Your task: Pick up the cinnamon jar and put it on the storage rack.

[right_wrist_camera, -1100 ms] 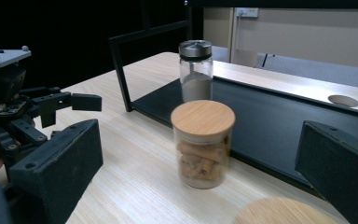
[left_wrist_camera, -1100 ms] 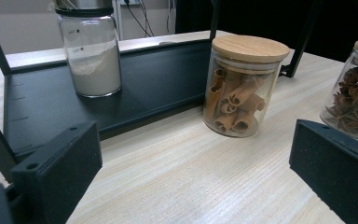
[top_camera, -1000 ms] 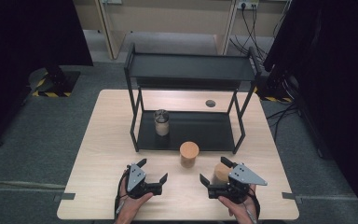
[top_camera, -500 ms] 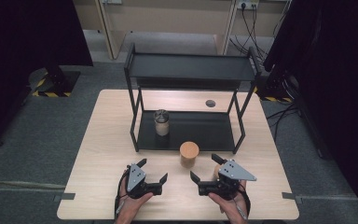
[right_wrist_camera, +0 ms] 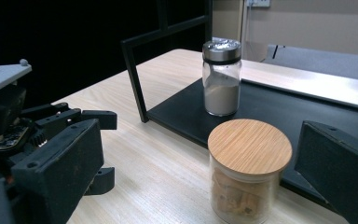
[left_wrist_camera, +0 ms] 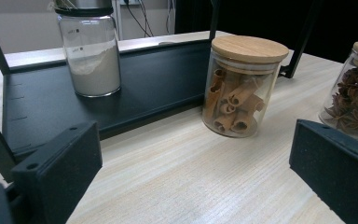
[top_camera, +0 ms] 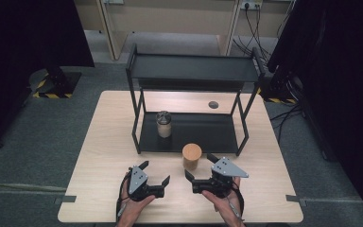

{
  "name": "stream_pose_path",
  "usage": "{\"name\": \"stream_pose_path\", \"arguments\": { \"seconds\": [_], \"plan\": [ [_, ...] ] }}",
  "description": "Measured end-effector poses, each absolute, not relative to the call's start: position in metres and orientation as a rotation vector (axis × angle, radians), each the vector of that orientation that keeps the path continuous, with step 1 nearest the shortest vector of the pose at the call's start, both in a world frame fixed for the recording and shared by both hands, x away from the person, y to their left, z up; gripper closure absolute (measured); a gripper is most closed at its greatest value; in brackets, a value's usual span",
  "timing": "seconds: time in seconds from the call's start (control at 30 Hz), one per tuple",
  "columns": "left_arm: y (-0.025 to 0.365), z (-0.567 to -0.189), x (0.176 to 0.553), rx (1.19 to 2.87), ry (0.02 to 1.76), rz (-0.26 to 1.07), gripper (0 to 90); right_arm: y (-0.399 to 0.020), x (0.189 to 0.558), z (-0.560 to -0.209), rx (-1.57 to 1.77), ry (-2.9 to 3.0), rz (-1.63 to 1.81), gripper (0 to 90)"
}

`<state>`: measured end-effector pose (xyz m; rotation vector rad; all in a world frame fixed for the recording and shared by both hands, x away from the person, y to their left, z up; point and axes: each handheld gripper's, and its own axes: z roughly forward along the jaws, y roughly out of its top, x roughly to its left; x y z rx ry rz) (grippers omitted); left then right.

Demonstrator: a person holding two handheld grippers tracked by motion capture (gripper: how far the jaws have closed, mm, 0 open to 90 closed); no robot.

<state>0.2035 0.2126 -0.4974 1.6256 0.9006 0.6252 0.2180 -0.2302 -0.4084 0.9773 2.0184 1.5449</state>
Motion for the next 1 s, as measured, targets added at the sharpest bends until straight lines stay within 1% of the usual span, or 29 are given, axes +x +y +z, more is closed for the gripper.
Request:
{"name": "stream_pose_path", "arguments": {
  "seconds": [1.0],
  "plan": [
    [0.213, -0.497, 0.204, 1.625, 0.901, 0.621, 1.8, -0.182, 0.229, -0.415, 1.146, 1.927, 1.341, 3.0]
  ]
}}
